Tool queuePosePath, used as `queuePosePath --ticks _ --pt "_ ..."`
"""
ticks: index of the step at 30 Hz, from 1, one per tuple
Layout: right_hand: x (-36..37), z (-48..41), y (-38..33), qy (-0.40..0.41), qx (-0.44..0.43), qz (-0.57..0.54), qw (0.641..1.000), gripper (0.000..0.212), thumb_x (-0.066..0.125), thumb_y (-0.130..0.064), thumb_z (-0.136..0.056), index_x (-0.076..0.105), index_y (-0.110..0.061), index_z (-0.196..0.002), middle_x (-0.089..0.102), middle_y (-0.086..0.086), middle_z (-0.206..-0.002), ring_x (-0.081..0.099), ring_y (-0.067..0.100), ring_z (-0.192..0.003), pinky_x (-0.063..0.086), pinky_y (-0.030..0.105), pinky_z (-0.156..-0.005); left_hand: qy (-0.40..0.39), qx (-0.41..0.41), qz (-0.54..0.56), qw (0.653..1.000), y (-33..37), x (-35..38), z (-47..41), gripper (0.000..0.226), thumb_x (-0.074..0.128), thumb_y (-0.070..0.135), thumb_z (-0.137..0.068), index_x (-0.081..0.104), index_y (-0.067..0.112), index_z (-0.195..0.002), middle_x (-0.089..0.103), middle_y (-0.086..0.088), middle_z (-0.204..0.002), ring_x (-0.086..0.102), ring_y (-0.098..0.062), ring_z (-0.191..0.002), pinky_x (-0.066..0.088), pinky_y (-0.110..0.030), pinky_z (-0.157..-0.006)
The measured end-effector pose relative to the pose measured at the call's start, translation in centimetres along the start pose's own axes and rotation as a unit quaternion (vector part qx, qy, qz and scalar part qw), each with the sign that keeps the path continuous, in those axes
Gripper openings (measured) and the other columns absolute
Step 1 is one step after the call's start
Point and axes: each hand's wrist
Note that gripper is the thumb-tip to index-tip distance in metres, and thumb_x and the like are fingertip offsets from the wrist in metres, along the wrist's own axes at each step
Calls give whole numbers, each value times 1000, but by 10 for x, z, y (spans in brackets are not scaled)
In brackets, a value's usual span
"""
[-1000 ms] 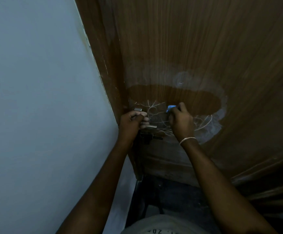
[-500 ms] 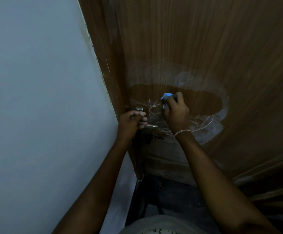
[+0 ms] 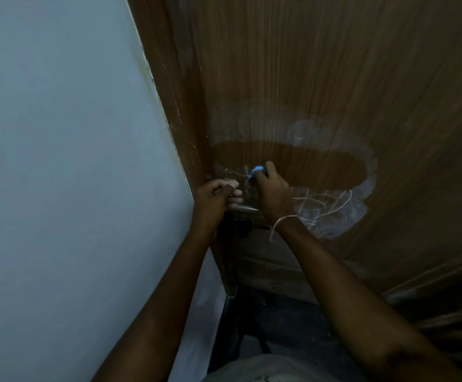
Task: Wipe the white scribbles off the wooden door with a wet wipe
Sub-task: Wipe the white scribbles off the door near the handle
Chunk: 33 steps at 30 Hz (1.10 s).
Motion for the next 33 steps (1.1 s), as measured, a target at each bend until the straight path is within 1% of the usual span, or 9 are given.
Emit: queuePosePath --ticks 2,6,10,15,21,24,27,30,33 --pt "-2 6 10 24 24 -16 999 16 66 -11 -88 62 -9 -103 54 10 -112 61 18 -77 57 31 -62 0 6 4 1000 1 -2 -1 17 63 19 -95 72 7 -104 76 -6 -86 73 -18 -77 59 -22 -65" --pt "-2 -14 0 53 11 -31 998 20 66 -14 -87 61 -12 -106 52 5 -111 57 11 -80 43 15 -63 8 6 8 1000 2 -6 -4 14 61 16 -96 72 9 -101 75 -3 -81 72 -14 -72 58 -20 -64" --pt "14 -8 -9 -51 -9 -6 999 15 59 -18 -93 57 -11 -106 51 9 -115 61 21 -85 55 31 -64 3 3 -3 1000 1 -6 -5 14 62 17 -96 72 9 -102 76 -5 -83 72 -15 -74 60 -23 -67" --pt "14 -19 -11 41 4 -24 999 20 63 -18 -90 59 -14 -109 50 4 -114 54 8 -82 45 15 -63 14 12 9 1000 3 -15 -6 13 62 16 -96 73 11 -98 75 -10 -85 72 -21 -77 59 -22 -67" --pt "26 -14 -23 -49 -13 61 997 26 68 -17 -88 57 -13 -112 51 8 -122 64 20 -88 58 36 -62 17 10 6 1000 1 -22 -7 14 62 17 -96 73 8 -100 75 -5 -81 72 -15 -72 58 -20 -65" --pt "22 -20 -24 6 10 32 999 20 65 -22 -91 58 -16 -109 53 5 -114 62 17 -81 55 33 -55 24 9 2 1000 0 -26 -7 13 62 17 -96 73 10 -99 75 -3 -79 72 -15 -73 57 -20 -65" --pt "28 -38 -42 31 -24 29 999 20 64 -19 -90 61 -13 -110 55 8 -112 61 18 -86 51 29 -53 25 5 -1 1000 -1 -27 -7 14 61 16 -96 73 9 -98 75 -2 -76 71 -12 -69 57 -19 -63" --pt "39 -38 -53 -30 -46 61 997 22 62 -18 -91 64 -11 -112 57 13 -121 62 25 -95 50 32 -54 21 9 -6 1000 -1 -27 -8 17 61 17 -96 72 5 -101 75 -6 -81 71 -16 -72 58 -23 -66" --pt "45 -24 -48 -99 -25 98 990 26 61 -24 -93 60 -14 -118 49 9 -134 59 24 -105 53 36 -63 21 9 -11 1000 -2 -29 -7 20 62 18 -96 72 3 -104 75 -10 -86 71 -19 -75 59 -24 -68"
Point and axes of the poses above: each hand's wrist, its own z-axis away from the middle knuckle, its own x-axis out of the palm, y = z × x
